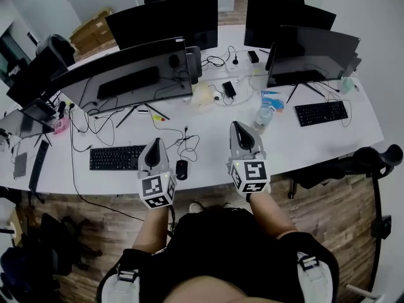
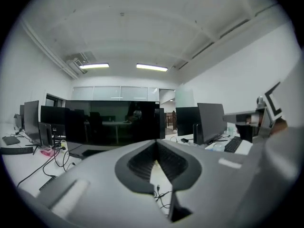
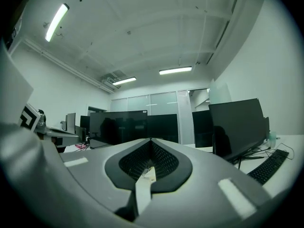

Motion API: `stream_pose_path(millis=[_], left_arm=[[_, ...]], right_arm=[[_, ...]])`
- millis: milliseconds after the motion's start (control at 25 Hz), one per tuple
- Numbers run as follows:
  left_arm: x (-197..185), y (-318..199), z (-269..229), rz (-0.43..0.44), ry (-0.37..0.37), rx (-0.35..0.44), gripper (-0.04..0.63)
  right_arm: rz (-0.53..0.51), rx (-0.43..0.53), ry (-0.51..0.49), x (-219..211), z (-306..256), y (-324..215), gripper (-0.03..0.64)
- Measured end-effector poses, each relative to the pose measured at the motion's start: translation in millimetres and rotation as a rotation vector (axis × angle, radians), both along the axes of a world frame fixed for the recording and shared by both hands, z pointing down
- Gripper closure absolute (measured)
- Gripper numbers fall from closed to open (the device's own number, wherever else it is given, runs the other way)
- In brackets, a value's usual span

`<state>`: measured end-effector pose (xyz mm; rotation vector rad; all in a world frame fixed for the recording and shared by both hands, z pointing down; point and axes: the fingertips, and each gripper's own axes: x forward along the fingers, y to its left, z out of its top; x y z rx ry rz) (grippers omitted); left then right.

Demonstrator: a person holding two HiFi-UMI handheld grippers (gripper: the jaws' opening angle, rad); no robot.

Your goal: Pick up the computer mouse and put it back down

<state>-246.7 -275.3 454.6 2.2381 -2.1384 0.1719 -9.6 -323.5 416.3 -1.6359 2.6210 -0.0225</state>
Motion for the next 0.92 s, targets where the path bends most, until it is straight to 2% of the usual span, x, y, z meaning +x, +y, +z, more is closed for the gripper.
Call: stream_pose_path(millis=[280,720,920], left_arm=[[1.6,4.7,12.2,-0.001,0.02,-0.055,0.54],[14.5,1.6,7.3,-0.003,0.014,-0.063,0.54],[28.2,1.8,6.1,0.002,0.043,-0.069,0.54]], right_arm=[[-0.024,-0.007,-0.017,-3.8,2.3,-2.8,0.62],[-0.038,0.012,-0.037,6.8,0.8,-5.7,0.619],[-0.034,0.007,-0.034,18.0,2.7,-2.4,0.618]])
